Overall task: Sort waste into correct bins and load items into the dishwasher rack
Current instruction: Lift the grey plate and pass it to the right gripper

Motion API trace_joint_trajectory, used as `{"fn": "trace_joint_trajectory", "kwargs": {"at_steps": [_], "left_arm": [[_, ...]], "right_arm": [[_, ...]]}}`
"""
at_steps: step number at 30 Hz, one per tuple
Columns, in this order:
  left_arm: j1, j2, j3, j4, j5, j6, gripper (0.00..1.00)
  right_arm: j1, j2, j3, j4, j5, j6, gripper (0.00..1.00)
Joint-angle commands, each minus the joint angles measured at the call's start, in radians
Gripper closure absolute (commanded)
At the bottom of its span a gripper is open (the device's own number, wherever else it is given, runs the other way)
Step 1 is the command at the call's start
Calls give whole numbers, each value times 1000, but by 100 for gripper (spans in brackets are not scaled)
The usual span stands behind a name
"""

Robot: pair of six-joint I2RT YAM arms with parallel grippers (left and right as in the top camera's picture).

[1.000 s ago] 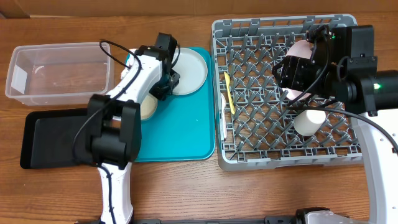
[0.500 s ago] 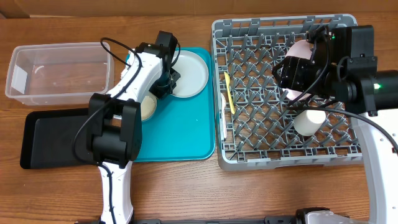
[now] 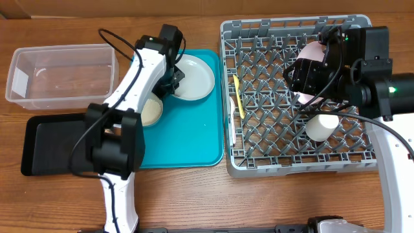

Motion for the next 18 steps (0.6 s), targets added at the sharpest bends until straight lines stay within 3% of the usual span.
{"fn": "trace_joint_trajectory", "kwargs": {"at_steps": [1, 10, 18], "left_arm": [[11, -141, 27, -21, -98, 76, 96], [12, -363, 27, -95, -157, 218, 96], [12, -595, 27, -27, 24, 653, 96]], "right_arm": [[5, -2, 6, 5, -5, 1, 30], [5, -3, 6, 6, -78, 1, 33], [3, 0, 6, 100, -409, -8, 33]]}}
